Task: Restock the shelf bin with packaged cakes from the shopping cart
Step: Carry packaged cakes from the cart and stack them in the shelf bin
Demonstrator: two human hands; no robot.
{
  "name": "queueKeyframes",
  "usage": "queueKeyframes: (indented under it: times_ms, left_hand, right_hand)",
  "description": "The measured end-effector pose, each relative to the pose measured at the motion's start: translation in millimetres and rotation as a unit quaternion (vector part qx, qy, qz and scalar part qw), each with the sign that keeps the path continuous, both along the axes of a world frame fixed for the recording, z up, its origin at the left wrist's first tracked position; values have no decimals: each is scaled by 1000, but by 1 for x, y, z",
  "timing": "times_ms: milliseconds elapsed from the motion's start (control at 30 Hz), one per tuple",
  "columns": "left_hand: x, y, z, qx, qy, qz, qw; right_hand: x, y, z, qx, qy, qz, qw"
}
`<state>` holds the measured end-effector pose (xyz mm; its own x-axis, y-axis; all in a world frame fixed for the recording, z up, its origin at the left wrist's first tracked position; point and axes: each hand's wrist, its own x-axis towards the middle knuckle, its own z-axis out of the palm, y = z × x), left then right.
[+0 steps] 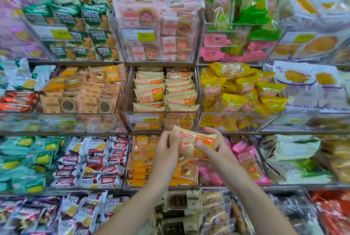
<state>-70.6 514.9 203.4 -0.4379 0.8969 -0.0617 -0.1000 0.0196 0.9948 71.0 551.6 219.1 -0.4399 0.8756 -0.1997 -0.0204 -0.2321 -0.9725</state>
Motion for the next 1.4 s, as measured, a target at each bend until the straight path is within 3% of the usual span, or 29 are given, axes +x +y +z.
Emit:
queueKeyframes:
  times_ms: [100, 167, 233, 300, 367, 467, 600, 667, 733, 800, 933, 1067, 1267, 1400]
  left_hand:
    - [-5, -3, 1, -37, 31, -52, 997]
    - [-14, -6, 3, -39, 196, -86, 976]
    - [-27, -7, 13, 22, 407, -125, 905]
    - [-39, -5, 31, 39, 483, -238, 841]
    - [-50, -1, 52, -27, 447, -340, 827]
    - [-64, 6, 71, -62, 428, -385, 816]
    - [-80, 17, 85, -66, 450, -345, 821]
    - [-97, 32, 96, -67, 474, -285, 831]
    - [-122, 52, 106, -84, 506, -226, 828]
    - [-146, 74, 110, -104, 578, -190, 787]
    - [-173, 111, 97, -182, 642, -196, 718]
    - [-176, 131, 74, -225, 656, -266, 669]
    - [-184, 131, 67, -247, 634, -344, 647]
    - [-185, 129, 62, -223, 652, -334, 643]
  right_hand:
    - [1, 0, 2, 21, -14, -44, 999]
    - [4, 1, 4, 37, -40, -45, 998]
    - [5, 1, 8, 75, -87, -22, 993]
    - [3, 0, 16, 129, -131, 33, 982]
    - [-1, 2, 27, 175, -144, 87, 970]
    - [-11, 8, 44, 211, -129, 118, 962]
    - [-26, 24, 55, 241, -105, 152, 953]
    - [-33, 44, 54, 272, -144, 118, 944]
    - [-36, 71, 46, 363, -286, 61, 885]
    - [-34, 91, 31, 412, -416, 50, 809]
    - [-31, 105, -3, 446, -544, 88, 706]
    - [-32, 108, -5, 455, -548, 84, 697]
    - [-31, 108, -7, 462, -559, 85, 683]
    - [-32, 108, -7, 458, -563, 87, 682]
